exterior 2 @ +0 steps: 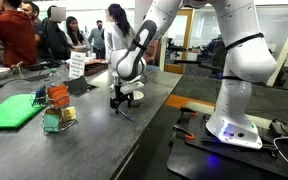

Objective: Pick up the pen on the table and put it in the bowl

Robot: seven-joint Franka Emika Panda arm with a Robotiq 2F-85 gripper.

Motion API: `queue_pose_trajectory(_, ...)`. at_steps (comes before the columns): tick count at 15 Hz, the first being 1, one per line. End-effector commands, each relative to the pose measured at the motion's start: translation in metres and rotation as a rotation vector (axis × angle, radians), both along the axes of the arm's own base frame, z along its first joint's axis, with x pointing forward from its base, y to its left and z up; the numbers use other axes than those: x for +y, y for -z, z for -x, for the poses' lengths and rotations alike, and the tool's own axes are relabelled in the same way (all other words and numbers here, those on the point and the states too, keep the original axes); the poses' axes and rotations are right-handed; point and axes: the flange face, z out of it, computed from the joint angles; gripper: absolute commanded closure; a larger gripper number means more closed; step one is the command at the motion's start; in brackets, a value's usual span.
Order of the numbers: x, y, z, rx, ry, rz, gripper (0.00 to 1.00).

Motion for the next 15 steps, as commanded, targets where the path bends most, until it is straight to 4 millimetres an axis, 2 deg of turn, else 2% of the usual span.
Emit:
queue_pose_trajectory(1,-0.001,0.0,-0.001,-0.022,0.055,-0.003,0.0)
queue_pose_trajectory(4,-0.004,0.0,-0.004,-0.029,0.083,-0.004,0.0)
queue_pose_trajectory(7,-0.008,0.002,-0.009,-0.028,0.101,-0.019,0.05)
queue_pose_trajectory(8,-0.009,0.003,-0.01,-0.025,0.105,-0.022,0.1)
queue_pose_trajectory(9,-0.009,0.004,-0.011,-0.023,0.107,-0.023,0.09)
queue_pose_trajectory(10,-0.009,0.006,-0.012,-0.02,0.106,-0.024,0.14)
queue_pose_trajectory(12,-0.009,0.008,-0.014,-0.015,0.106,-0.025,0.16)
queue_pose_trajectory(14,-0.009,0.01,-0.017,-0.01,0.104,-0.026,0.25)
queue_pose_trajectory(15,-0.009,0.011,-0.018,-0.01,0.104,-0.026,0.39)
